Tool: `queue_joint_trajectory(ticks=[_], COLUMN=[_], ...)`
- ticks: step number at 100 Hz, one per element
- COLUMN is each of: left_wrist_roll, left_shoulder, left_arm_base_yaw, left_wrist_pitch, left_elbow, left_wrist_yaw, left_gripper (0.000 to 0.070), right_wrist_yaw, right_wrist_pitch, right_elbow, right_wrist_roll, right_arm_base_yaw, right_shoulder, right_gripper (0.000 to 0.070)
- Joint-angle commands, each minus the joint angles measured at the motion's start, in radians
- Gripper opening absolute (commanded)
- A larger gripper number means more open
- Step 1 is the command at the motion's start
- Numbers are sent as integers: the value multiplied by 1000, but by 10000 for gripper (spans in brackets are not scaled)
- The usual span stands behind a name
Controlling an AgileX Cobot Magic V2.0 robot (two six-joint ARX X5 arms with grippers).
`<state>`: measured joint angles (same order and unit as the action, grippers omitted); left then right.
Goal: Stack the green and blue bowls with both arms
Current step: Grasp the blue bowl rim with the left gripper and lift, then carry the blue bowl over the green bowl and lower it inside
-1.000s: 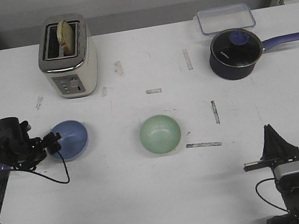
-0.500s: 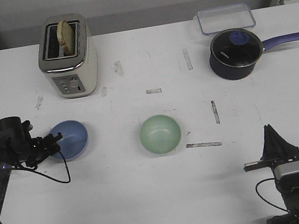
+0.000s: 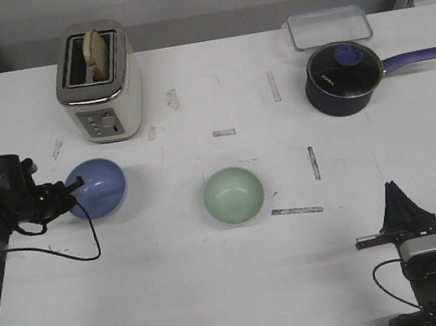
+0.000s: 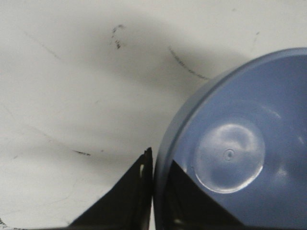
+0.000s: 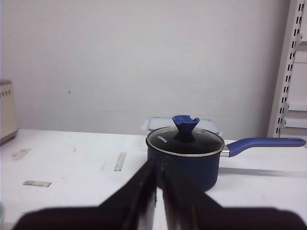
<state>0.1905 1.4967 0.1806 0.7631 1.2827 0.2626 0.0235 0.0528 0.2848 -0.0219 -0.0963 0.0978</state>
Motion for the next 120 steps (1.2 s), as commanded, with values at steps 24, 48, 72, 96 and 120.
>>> queue_joint_trajectory(ticks=[24, 48, 72, 96, 120], left_wrist_roll=[97, 117, 117, 133, 175], left_shoulder=[5, 26, 124, 248, 269], left_arm_base_yaw=[-207, -439, -618, -738, -784], left_wrist_pitch=[0, -152, -189, -142, -113], left_elbow=[214, 246, 246, 246, 246], left_wrist_yaw=[7, 7, 7, 7, -60], left_gripper=[1, 1, 1, 2, 45], right_wrist_yaw=[3, 3, 3, 3, 3], right_wrist_pitch=[-7, -7, -7, -7, -7], right_elbow=[2, 2, 2, 2, 2], right_wrist_roll=[-2, -2, -2, -1, -2], right_arm_base_yaw=[1, 1, 1, 1, 1], right_shoulder=[-1, -1, -1, -1, -1], right_gripper=[13, 13, 13, 13, 13])
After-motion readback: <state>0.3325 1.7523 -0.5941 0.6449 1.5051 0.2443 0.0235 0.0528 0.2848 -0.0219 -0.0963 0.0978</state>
